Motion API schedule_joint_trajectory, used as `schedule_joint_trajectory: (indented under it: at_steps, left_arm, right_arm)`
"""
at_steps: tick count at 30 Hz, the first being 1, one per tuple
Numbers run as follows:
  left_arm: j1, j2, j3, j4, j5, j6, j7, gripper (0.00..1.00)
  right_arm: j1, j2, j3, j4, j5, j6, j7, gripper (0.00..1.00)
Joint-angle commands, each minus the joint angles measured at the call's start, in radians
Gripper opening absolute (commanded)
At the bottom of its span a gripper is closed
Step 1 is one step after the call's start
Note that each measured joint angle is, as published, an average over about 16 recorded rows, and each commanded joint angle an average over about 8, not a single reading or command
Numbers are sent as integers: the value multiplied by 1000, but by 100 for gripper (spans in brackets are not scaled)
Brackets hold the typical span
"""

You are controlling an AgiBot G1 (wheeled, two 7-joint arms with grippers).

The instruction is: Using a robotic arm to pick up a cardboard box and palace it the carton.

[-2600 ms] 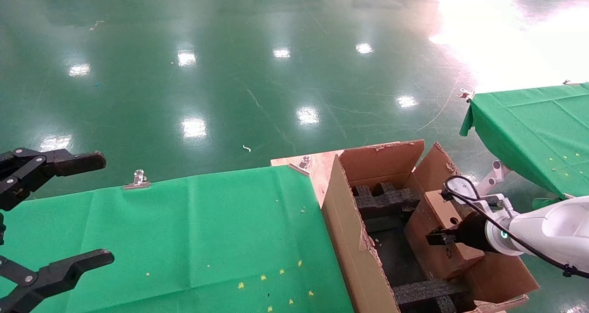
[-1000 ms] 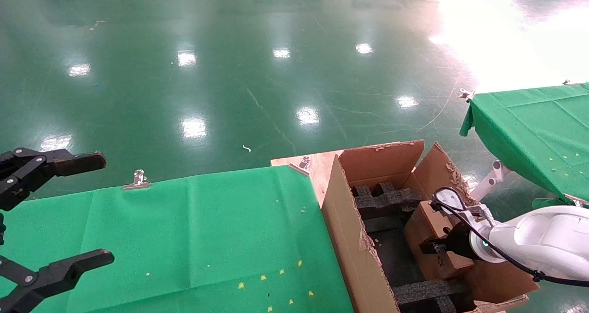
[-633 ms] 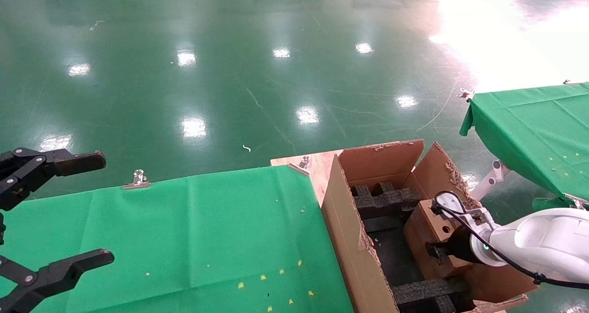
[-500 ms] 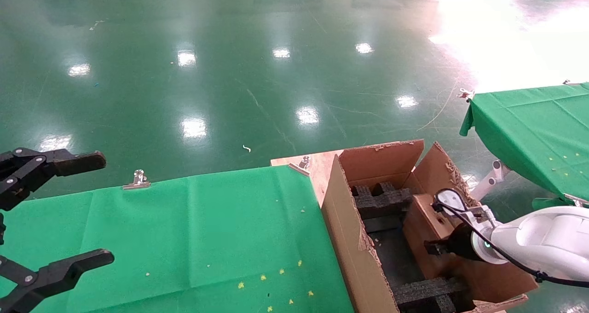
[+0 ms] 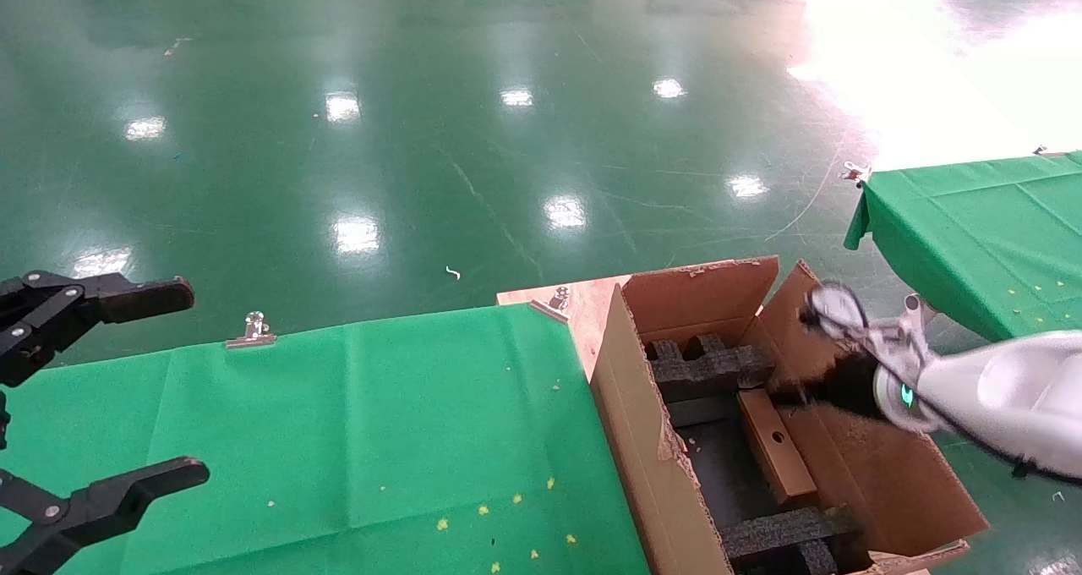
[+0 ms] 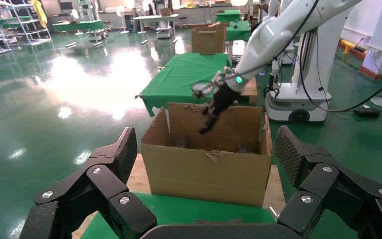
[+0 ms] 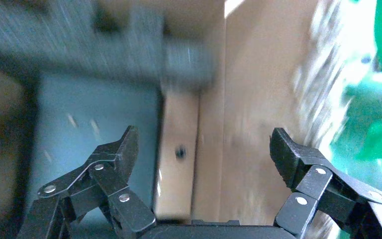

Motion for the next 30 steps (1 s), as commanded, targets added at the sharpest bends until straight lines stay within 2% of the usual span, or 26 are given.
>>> schedule_joint_trajectory:
  at_steps: [1,8,14,19,24,30]
  left_arm:
    - [0,0,0,0,0,0,0,100]
    - [0,0,0,0,0,0,0,100]
    - [0,0,0,0,0,0,0,100]
    - [0,0,0,0,0,0,0,100]
    - [0,0,0,0,-1,0,0,100]
    - [0,0,0,0,-1,0,0,100]
  right_arm:
    - [25,13,16,24,-15,3,7,100]
    - [88,16,58,56,13,105,-18,100]
    - [94,14,40,65,120,287,-71,100]
    - [90,14,11,70,183,408,-96,100]
    - [91,15,2,73,199,439,-101,100]
    - [67,10,52,68,230,384,-155,100]
